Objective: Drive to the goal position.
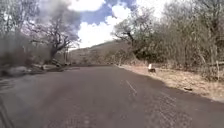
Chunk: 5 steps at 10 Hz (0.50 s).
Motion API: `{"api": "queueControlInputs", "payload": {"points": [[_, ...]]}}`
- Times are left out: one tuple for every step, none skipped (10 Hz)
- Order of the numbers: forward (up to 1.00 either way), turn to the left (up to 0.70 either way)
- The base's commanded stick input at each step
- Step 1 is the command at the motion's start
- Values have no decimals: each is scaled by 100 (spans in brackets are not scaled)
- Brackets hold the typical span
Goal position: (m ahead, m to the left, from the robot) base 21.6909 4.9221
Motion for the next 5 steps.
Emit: {"api": "queueControlInputs", "payload": {"points": [[70,2],[70,2],[70,2],[70,2],[70,2]]}}
